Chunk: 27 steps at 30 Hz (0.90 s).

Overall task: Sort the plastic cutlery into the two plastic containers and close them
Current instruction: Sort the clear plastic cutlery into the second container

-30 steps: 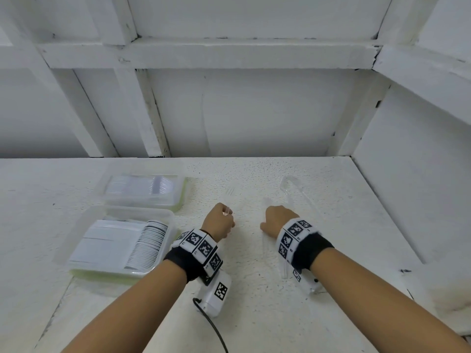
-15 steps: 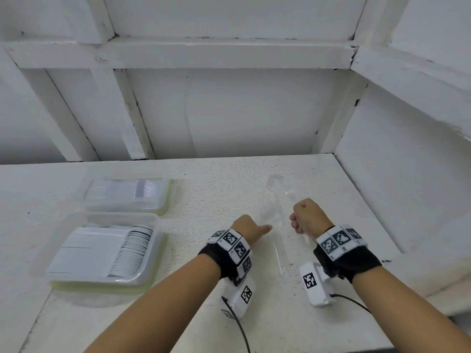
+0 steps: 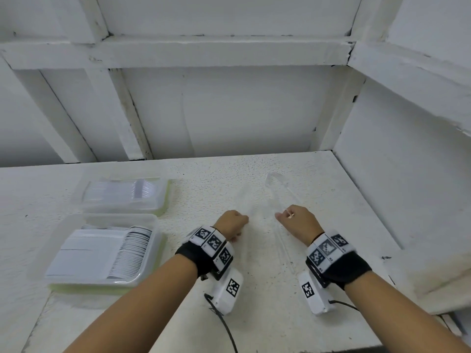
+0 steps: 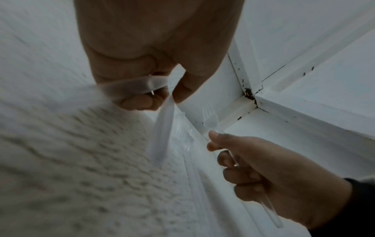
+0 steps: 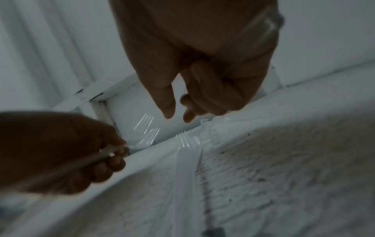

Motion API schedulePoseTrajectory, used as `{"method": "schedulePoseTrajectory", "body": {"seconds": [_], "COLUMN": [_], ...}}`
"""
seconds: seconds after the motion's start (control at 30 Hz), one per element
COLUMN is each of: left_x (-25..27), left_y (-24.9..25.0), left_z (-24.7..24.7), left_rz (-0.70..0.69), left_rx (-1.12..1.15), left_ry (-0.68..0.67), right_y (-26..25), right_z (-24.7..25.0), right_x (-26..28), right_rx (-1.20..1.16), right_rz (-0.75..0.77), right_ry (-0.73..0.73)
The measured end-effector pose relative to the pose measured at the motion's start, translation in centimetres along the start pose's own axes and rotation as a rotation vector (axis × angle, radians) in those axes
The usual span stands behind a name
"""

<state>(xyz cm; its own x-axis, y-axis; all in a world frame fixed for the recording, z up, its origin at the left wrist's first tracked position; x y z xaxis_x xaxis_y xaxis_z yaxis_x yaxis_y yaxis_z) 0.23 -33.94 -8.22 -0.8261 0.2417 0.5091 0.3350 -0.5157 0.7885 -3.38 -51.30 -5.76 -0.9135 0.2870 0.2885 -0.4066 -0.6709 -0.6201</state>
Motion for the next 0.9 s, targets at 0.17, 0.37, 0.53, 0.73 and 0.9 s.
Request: {"method": "schedulePoseTrajectory", "body": {"seconds": [0.17, 0.37, 0.53, 0.73, 0.9], "left_x": [0.7, 0.5, -0.6, -1.1, -1.5], "left_y": [-1.1, -1.1, 0.6, 1.9, 2.0], "left_z": [2.5, 2.1, -0.4, -5.4, -4.3], "left_rz": [0.037, 0.018, -0.070, -0.059, -0.051], "left_rx": [0.293, 0.194, -0.191, -0.485, -0.487], "left_ry": [0.082, 0.102, 0.119, -0.022, 0.026], "right_y": [-1.5, -2.4, -1.1, 1.3, 2.0], "right_z": [-2.9, -3.1, -0.7, 1.5, 2.2], "right_x": [0.9, 0.3, 0.1, -0.5, -1.1], "right_rx": [0.578, 0.370, -0.323, -0.509, -0.402], "right_rz": [0.048, 0.045, -0.088, -0.178, -0.181], "right_ry": [-0.172, -0.222, -0.121, -0.013, 0.040]}}
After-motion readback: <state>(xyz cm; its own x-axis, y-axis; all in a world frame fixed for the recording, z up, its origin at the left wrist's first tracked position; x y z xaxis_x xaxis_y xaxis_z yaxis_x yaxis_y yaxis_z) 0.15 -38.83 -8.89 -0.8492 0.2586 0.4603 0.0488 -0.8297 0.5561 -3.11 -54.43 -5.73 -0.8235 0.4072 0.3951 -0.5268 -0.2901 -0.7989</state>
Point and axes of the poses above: each hand's wrist, its own x-axis away from the middle knuckle, its own z-axis out of the back of the hand, y = z × x, the point moved 8 cm from there along -x, towards the middle knuckle, and after that the axes turned 2 degrees about x, right-handed, at the moved point
